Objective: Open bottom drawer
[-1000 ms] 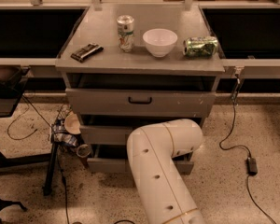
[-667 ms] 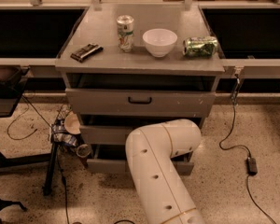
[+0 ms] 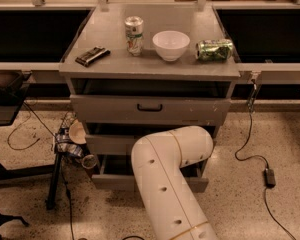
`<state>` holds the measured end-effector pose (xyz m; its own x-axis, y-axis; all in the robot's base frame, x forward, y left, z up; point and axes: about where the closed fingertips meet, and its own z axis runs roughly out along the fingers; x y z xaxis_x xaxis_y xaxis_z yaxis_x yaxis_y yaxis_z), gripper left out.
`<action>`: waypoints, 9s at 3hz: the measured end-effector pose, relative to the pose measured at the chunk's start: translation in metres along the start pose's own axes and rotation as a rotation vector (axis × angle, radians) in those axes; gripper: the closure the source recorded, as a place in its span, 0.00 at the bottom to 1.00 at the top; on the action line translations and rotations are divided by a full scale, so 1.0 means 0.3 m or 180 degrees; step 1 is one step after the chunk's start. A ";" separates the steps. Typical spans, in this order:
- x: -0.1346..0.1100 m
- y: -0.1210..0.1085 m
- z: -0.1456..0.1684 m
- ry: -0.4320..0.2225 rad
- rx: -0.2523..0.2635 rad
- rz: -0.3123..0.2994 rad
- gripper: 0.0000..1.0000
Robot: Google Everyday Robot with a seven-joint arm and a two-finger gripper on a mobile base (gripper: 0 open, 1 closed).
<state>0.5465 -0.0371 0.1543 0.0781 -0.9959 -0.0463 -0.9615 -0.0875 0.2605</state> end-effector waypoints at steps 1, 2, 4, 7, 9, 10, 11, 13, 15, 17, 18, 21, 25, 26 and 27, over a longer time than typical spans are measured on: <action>-0.009 0.005 -0.006 0.0009 -0.0015 0.0006 0.00; -0.008 0.058 -0.042 0.0008 -0.0133 0.0145 0.00; -0.013 0.070 -0.021 0.0012 -0.0172 0.0126 0.00; -0.024 0.106 -0.007 0.0005 -0.0175 0.0172 0.00; -0.030 0.123 -0.003 -0.0001 -0.0180 0.0192 0.00; -0.027 0.146 0.005 0.0000 -0.0210 0.0205 0.00; -0.035 0.146 0.003 0.0000 -0.0210 0.0205 0.00; -0.053 0.195 0.024 0.0019 -0.0283 0.0108 0.00; -0.048 0.325 0.071 0.0084 -0.0528 -0.0059 0.00; -0.052 0.370 0.080 0.0107 -0.0616 -0.0107 0.00; -0.052 0.370 0.080 0.0107 -0.0616 -0.0107 0.00; -0.043 0.391 0.091 0.0196 -0.0628 -0.0190 0.00; -0.067 0.447 0.094 0.0103 -0.0567 -0.0052 0.00; -0.067 0.469 0.101 0.0093 -0.0579 -0.0022 0.00; -0.080 0.477 0.099 0.0048 -0.0555 0.0009 0.00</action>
Offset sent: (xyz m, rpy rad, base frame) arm -0.1364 -0.0610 0.0584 -0.1595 0.3368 -0.0508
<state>0.3992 -0.0250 0.1642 0.0807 -0.9962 -0.0314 -0.9014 -0.0864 0.4242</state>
